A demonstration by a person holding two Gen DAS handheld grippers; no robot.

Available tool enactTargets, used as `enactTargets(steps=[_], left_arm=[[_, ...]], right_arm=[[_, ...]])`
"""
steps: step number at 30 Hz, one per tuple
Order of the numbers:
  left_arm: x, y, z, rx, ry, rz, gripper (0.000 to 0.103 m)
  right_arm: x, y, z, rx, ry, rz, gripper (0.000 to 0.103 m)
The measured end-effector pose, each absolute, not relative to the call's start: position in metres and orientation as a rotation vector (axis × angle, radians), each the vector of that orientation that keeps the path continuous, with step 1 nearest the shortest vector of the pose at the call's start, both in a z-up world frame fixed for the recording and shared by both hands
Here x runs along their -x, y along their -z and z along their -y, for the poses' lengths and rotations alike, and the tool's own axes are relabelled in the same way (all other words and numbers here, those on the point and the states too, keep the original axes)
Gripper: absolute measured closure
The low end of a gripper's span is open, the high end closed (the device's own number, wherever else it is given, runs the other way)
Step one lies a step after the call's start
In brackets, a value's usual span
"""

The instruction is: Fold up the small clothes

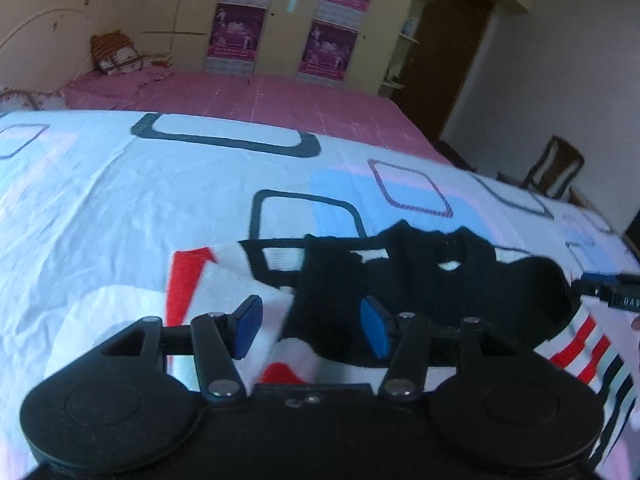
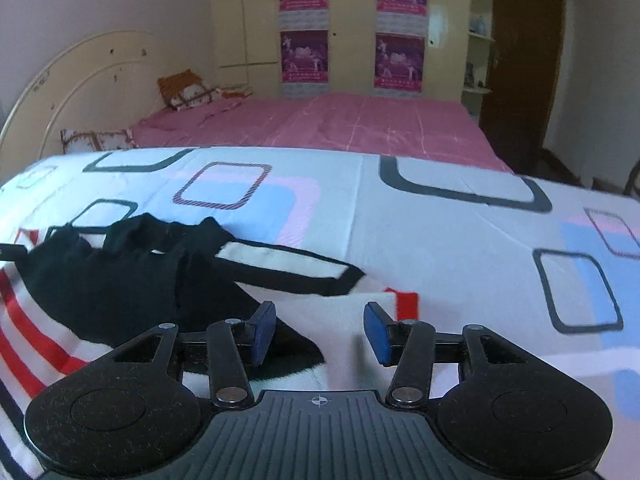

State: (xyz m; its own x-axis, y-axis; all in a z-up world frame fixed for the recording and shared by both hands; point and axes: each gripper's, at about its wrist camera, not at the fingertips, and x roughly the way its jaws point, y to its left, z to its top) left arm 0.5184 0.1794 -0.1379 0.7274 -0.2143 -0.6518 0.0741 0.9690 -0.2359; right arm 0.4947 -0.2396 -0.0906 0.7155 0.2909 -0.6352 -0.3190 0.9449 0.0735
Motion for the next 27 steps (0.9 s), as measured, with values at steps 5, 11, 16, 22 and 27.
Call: enactTargets(steps=[5, 11, 16, 22, 27], left_arm=[[-0.522, 0.141, -0.173, 0.180, 0.171, -0.744, 0.051], [-0.523, 0.142, -0.176, 0.182, 0.178, -0.749, 0.052], [-0.525, 0.141, -0.176, 0.174, 0.185, -0.749, 0.052], [-0.538, 0.139, -0.160, 0.088, 0.216, -0.765, 0.050], [-0.555, 0.145, -0.154, 0.077, 0.210, -0.844, 0.071]], right_arm=[[-0.496, 0.095, 0.227, 0.092, -0.319, -0.711, 0.053], [-0.497, 0.095, 0.220, 0.121, -0.317, -0.712, 0.053], [-0.499, 0.096, 0.215, 0.136, -0.322, -0.716, 0.053], [-0.505, 0.102, 0.216, 0.112, -0.312, -0.732, 0.053], [-0.518, 0.108, 0.226, -0.015, -0.320, -0.788, 0.069]])
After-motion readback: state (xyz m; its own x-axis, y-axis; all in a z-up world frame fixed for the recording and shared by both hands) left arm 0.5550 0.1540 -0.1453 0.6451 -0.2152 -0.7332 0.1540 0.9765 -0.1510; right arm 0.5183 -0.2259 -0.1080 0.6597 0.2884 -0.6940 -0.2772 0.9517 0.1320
